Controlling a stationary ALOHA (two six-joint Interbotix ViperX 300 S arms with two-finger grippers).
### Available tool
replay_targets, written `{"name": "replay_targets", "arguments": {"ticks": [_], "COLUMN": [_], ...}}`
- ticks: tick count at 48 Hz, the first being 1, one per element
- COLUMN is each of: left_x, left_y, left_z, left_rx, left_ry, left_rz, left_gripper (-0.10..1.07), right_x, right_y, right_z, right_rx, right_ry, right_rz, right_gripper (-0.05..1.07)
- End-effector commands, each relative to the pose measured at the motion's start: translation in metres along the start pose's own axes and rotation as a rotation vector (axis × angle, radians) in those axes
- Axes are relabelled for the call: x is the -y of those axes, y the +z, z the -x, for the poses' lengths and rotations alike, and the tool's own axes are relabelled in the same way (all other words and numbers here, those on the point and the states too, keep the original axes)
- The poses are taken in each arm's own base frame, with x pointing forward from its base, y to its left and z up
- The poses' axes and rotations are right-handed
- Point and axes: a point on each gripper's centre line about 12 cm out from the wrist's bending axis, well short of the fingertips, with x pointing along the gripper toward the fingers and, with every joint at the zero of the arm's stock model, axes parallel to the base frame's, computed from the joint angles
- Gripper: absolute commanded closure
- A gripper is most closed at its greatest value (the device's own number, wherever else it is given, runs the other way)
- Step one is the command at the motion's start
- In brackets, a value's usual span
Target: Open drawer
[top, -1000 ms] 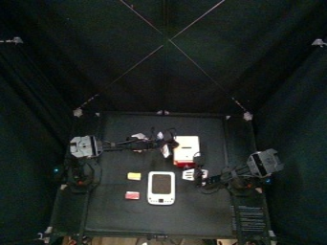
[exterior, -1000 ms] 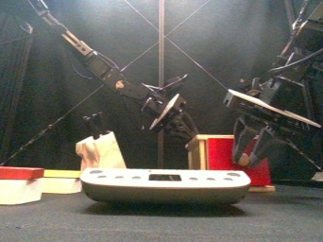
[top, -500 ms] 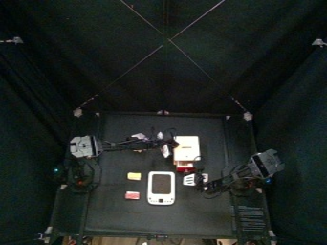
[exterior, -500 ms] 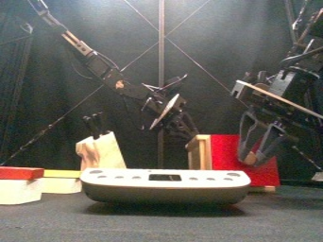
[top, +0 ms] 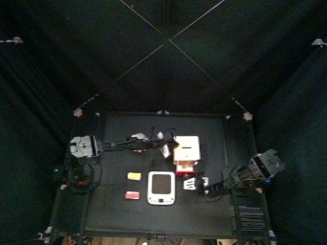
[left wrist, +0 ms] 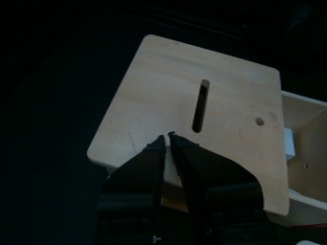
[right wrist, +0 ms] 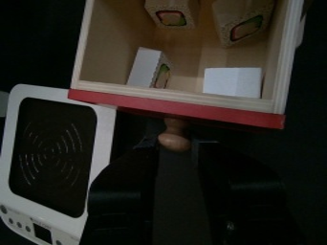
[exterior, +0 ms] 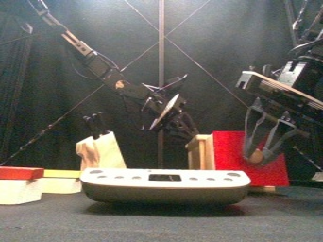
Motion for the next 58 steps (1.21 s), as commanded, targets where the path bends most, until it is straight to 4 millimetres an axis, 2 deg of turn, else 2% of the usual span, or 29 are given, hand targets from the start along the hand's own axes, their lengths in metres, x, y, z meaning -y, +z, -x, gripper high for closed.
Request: {"name": "replay_targets", "arguments": {"ticks": [1,13,41,58], "left_x": [-0.0033,-0.0025,-0.0033,-0.0025], "left_y": [0.0007,0.0006,0.0007,0.0006], "left_z": [0.0,0.0,0.0,0.0], "left_rx": [-0.004,-0.004,-0.004,-0.004], "left_ry": [0.008,0.007,0.008,0.007], "left_rz": [0.001,0.001,0.0,0.001], "left_gripper": [0.39,0.39,0.39,0.39], "right_x": [-0.0114,-0.0125,-0.0077,-0.0073], "right_y": [0.0034,-0.0025,-0.0014,-0.0028], "right_z": [0.0121,0.0145,0.0123,0.0136], "right_rx": [-0.016,-0.046,-0.032,-0.035], "right_ry": [0.046,0.058,0.052,0.053], "right_rz": [-0.028,-0.026,-0.008,-0.006], "right_gripper": [0.46,0.46,0.42,0.19]}}
